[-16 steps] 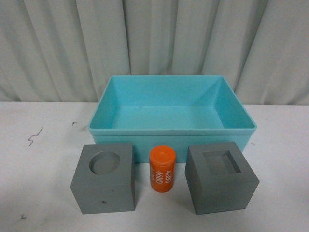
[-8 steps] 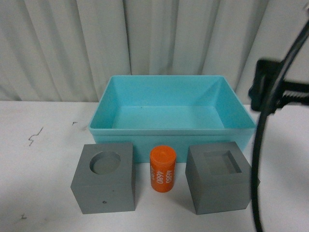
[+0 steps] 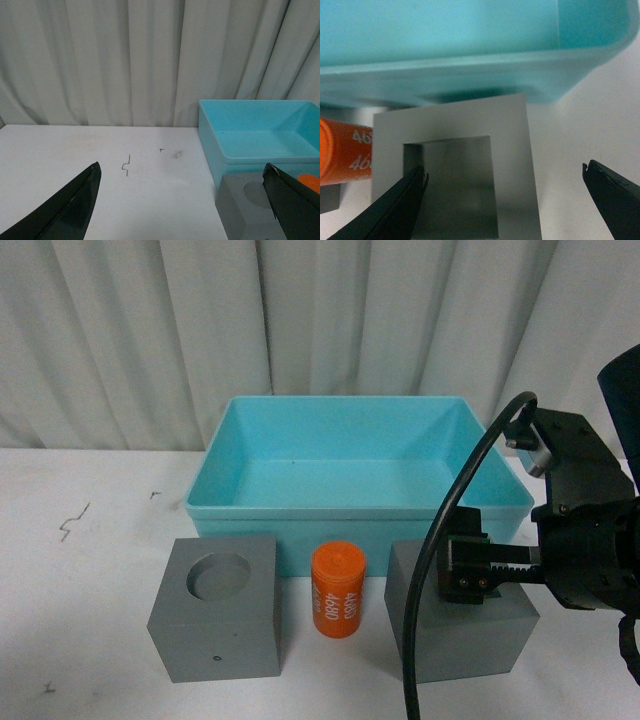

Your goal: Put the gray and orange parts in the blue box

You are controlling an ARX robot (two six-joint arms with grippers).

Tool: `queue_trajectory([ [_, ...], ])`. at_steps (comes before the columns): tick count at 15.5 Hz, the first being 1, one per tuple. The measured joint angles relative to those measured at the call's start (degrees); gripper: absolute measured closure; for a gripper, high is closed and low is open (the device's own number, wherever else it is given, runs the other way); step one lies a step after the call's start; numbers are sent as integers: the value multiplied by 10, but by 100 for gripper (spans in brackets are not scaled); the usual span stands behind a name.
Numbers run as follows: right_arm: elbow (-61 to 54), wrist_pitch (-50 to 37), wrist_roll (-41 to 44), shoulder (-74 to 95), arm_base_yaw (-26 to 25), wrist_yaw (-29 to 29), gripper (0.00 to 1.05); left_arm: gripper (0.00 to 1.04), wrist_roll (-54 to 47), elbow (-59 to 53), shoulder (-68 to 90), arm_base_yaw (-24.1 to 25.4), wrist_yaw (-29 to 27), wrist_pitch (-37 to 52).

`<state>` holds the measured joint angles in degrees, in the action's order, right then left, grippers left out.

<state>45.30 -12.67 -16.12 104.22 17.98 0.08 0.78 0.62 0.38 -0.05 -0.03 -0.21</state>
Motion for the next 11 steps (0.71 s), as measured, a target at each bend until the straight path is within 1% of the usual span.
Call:
queue_trajectory([
  [8,0,-12,-21,35,-21,-32,6,7,0,0,0,0,0,0],
  [10,0,-15,-24,37,-23,-32,6,7,0,0,0,0,0,0],
  [11,0,-16,-26,37,-23,-33,11,7,0,0,0,0,0,0],
])
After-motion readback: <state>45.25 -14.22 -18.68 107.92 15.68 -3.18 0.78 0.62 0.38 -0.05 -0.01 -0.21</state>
